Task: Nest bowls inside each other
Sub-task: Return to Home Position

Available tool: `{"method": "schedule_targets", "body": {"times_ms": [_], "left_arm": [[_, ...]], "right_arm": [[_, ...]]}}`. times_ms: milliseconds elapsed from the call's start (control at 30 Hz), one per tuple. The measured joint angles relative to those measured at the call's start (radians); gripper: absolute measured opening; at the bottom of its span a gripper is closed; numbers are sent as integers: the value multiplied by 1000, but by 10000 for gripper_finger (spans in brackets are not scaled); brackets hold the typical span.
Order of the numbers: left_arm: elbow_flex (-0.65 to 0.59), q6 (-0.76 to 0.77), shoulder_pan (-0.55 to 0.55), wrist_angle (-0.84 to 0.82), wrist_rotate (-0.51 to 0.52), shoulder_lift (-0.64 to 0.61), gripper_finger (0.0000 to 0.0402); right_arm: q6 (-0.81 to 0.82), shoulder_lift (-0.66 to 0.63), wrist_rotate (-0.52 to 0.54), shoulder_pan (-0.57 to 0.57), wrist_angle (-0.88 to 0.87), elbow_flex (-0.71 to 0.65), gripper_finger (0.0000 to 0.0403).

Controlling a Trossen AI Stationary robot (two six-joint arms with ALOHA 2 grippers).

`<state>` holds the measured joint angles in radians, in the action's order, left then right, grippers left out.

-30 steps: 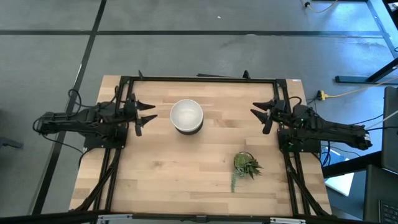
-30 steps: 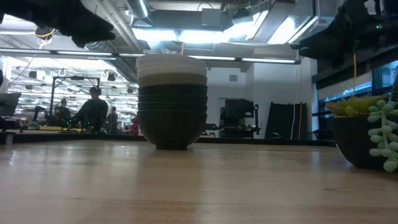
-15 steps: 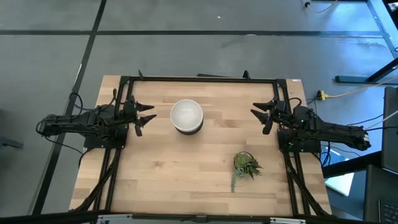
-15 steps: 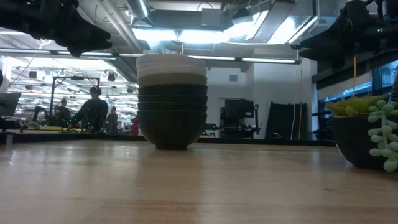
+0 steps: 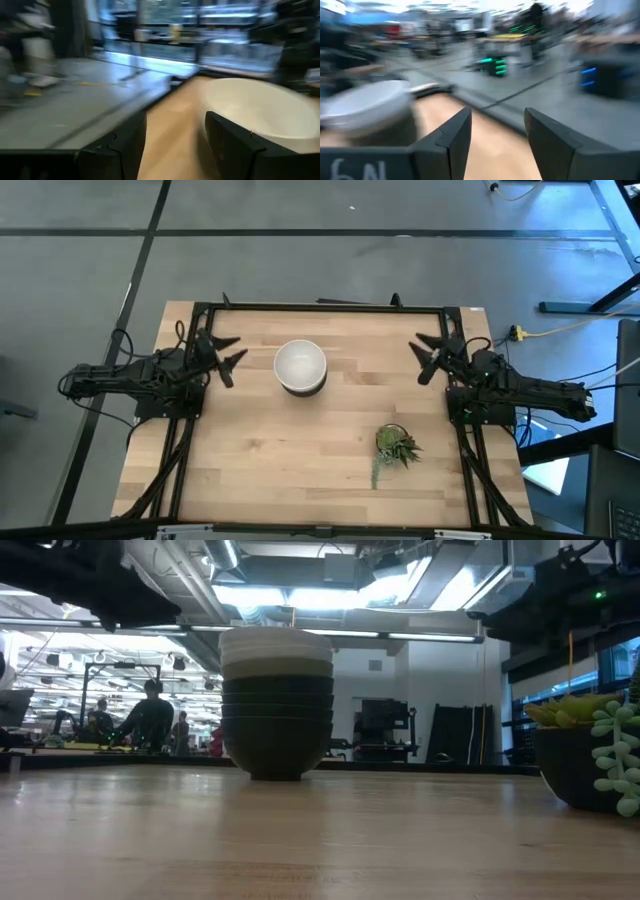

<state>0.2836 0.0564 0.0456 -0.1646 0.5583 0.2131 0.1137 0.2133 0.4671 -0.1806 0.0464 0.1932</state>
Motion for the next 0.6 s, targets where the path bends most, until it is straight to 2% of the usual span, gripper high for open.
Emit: {"method": "schedule_targets", "body": {"times_ms": [133, 200, 267, 367, 600], "left_arm": [[0, -105, 24, 1, 132, 0, 197], [0, -104, 41, 1, 132, 0, 197], [0, -87, 52, 0, 91, 0, 197], [0, -89, 56, -2, 1, 1, 197], [0, -93, 56, -10, -113, 1, 197]], "right_arm": [[-142, 0, 212, -16, 19, 0, 184], [-143, 0, 280, -22, 24, 0, 184], [-144, 1, 308, -26, 27, 0, 184], [-137, 1, 282, -26, 27, 0, 184], [-63, 1, 67, -26, -1, 0, 184]]}}
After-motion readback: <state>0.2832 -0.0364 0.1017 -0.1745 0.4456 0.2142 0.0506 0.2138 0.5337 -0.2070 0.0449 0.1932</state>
